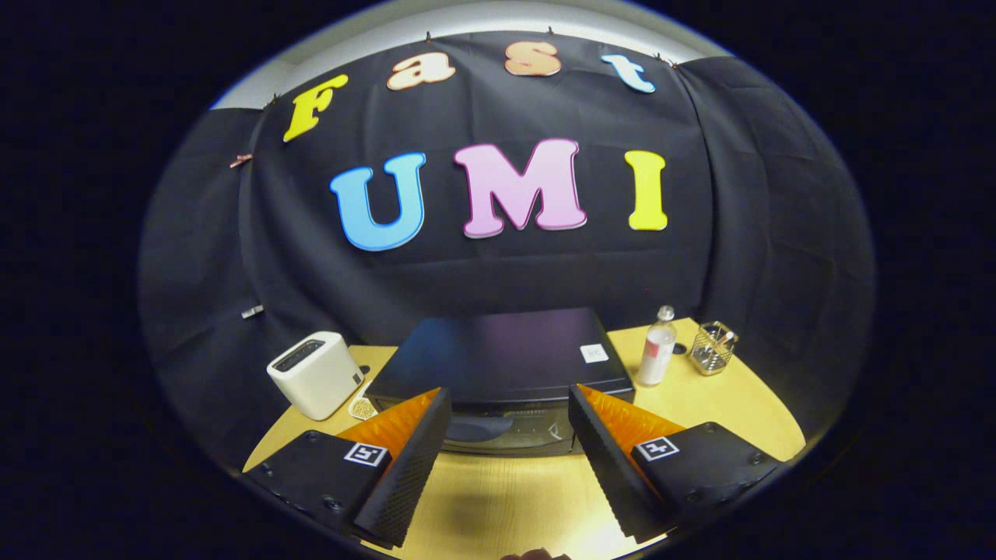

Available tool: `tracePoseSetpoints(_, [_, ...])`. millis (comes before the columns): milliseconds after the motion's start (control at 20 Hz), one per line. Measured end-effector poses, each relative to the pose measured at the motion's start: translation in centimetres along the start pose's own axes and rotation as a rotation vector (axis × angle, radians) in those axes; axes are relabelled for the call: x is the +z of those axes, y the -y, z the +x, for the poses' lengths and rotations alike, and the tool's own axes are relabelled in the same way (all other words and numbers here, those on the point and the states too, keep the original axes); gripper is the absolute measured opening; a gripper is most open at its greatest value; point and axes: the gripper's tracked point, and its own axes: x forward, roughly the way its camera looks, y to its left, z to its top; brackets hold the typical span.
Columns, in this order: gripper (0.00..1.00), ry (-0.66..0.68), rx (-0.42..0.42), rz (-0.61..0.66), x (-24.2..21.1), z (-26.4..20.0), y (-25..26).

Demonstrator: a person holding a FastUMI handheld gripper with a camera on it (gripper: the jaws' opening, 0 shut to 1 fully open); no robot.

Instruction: Open the toaster oven, put the food inside, and close the toaster oven door.

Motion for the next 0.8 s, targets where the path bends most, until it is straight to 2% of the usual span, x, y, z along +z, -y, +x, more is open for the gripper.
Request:
tracePoseSetpoints(200, [0.99, 0.095, -0.052, -0.074, 3.0, -5.7, 2.6])
tracePoseSetpoints(350, [0.99, 0.130, -0.075, -0.042, 3.8, -8.9, 3.5])
tracePoseSetpoints(550, [0.99, 0.150, -0.094, -0.080, 4.1, -10.3, 4.4])
tracePoseSetpoints(800, [0.99, 0.179, -0.093, -0.026, 5.9, -9.7, 4.5])
